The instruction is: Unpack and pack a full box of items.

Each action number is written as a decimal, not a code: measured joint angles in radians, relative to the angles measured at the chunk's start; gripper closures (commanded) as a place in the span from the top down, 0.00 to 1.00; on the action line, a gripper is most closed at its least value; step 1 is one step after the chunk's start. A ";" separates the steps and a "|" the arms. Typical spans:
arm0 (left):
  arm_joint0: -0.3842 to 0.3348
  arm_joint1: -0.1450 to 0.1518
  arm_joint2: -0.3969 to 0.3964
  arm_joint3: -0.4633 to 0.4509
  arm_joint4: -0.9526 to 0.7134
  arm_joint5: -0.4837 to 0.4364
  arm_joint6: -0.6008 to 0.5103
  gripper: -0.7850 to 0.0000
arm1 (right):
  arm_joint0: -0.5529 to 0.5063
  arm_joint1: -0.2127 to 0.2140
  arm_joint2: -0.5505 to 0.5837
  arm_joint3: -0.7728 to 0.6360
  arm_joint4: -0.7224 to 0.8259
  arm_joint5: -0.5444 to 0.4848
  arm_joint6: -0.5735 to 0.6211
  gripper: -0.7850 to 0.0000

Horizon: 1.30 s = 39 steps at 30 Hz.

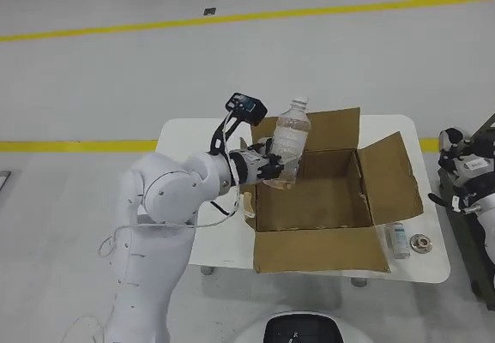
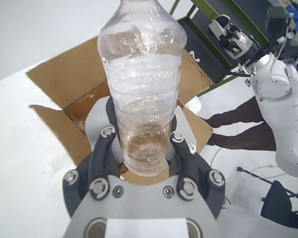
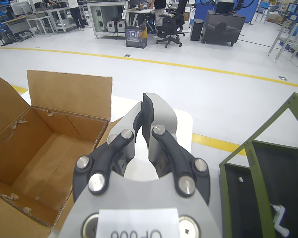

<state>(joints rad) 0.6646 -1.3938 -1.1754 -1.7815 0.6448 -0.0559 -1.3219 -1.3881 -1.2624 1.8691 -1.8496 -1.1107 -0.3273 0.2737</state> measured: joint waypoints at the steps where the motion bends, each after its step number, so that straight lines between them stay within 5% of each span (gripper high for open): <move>1: -0.010 -0.003 0.025 0.031 -0.020 0.008 -0.005 0.00 | -0.002 0.001 0.003 0.001 0.001 0.003 -0.001 0.00; 11: -0.035 -0.017 0.172 0.256 0.002 0.059 0.003 0.00 | -0.006 0.006 0.009 0.003 0.007 0.016 -0.004 0.00; 30: -0.026 -0.016 0.194 0.240 0.016 0.024 0.029 0.00 | -0.006 0.006 0.009 0.003 0.007 0.016 -0.004 0.00; 39: -0.091 -0.042 0.278 0.326 -0.037 0.160 0.036 0.00 | -0.006 0.006 0.009 0.003 0.007 0.016 -0.004 0.00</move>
<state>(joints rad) 0.5732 -1.4362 -0.8969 -1.4556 0.6075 0.1044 -1.2855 -1.3942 -1.2567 1.8779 -1.8462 -1.1037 -0.3118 0.2697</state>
